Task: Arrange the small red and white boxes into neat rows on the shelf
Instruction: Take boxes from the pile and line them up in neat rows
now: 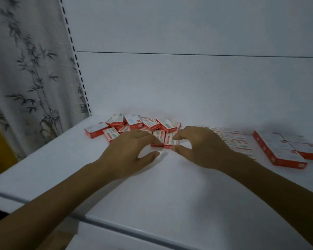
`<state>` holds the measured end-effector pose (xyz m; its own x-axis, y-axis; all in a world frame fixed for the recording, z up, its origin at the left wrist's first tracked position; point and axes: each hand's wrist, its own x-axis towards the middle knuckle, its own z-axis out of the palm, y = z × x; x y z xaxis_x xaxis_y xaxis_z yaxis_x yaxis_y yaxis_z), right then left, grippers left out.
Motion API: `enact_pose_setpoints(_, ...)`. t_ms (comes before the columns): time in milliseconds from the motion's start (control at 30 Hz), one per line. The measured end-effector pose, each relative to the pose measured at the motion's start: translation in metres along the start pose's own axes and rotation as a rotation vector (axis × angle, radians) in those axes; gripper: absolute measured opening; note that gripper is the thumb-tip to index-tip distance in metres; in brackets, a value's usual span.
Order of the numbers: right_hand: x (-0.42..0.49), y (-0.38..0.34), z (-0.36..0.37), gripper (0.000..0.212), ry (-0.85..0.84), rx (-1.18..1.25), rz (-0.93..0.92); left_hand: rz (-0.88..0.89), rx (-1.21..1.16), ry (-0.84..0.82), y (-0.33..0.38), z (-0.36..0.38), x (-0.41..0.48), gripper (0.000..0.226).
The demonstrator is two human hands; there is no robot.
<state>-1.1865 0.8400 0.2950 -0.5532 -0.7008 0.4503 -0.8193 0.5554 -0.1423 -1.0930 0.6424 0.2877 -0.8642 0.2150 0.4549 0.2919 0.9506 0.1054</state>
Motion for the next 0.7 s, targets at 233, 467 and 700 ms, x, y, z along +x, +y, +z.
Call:
enact_pose_setpoints(233, 0.049, -0.056, 0.036, 0.038, -0.046, 0.056, 0.054, -0.038, 0.001, 0.002, -0.076, -0.018, -0.03, 0.043)
enact_pose_setpoints(467, 0.074, -0.081, 0.064, 0.051, -0.126, -0.016, 0.123, -0.004, -0.097, 0.021, -0.123, -0.004, -0.021, 0.044)
enact_pose_setpoints(700, 0.062, -0.092, 0.085, 0.058, -0.023, -0.005, 0.158, 0.024, -0.289, 0.093, -0.135, 0.015, -0.026, 0.043)
